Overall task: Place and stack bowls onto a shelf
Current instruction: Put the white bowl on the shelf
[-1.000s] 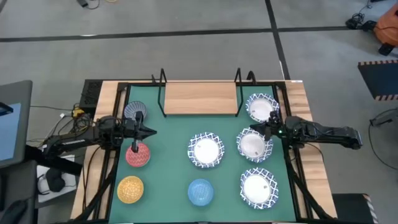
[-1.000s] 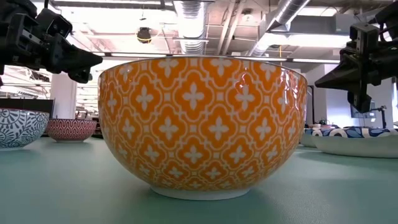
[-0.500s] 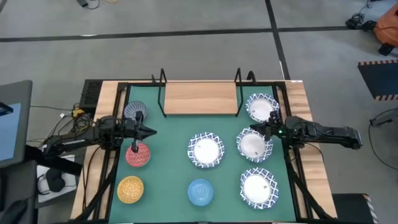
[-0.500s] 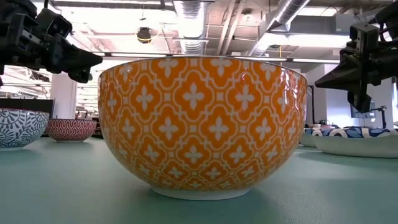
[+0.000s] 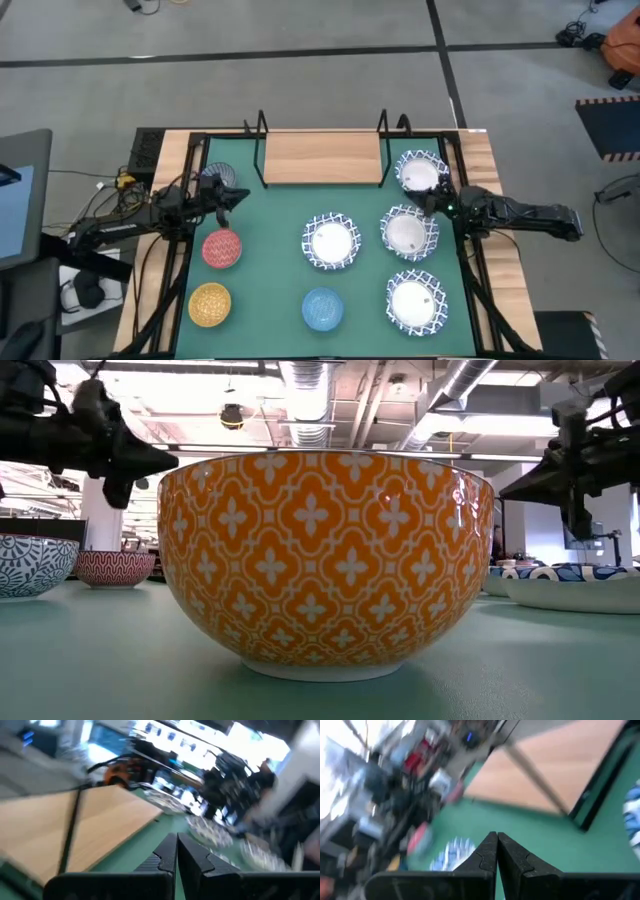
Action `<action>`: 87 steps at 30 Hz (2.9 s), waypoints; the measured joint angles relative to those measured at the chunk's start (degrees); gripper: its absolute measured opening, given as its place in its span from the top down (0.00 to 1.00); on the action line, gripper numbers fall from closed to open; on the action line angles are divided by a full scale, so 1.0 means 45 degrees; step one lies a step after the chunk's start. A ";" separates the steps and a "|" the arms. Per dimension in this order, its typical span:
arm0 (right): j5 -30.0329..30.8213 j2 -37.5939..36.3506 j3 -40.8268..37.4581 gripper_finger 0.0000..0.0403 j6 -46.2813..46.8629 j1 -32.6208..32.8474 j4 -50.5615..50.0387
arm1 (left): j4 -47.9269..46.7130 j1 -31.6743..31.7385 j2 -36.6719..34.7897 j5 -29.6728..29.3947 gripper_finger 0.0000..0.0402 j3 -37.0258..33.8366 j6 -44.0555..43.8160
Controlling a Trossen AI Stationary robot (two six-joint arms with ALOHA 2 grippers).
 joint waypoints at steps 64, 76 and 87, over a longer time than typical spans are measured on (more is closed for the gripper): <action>-0.2025 1.1532 0.8298 0.59 -0.1520 -0.3041 -0.3691 | -0.1872 0.0005 0.9465 -0.0101 0.59 0.7018 0.0117; -0.0780 1.1974 0.8845 0.59 0.0224 -0.4484 -0.7428 | -0.2925 0.0000 1.1147 -0.0208 0.59 0.7741 -0.0846; -0.0829 1.1596 0.8845 0.61 0.0395 -0.5644 -0.7824 | -0.1762 -0.0024 1.2322 -0.0201 0.59 0.7737 -0.1630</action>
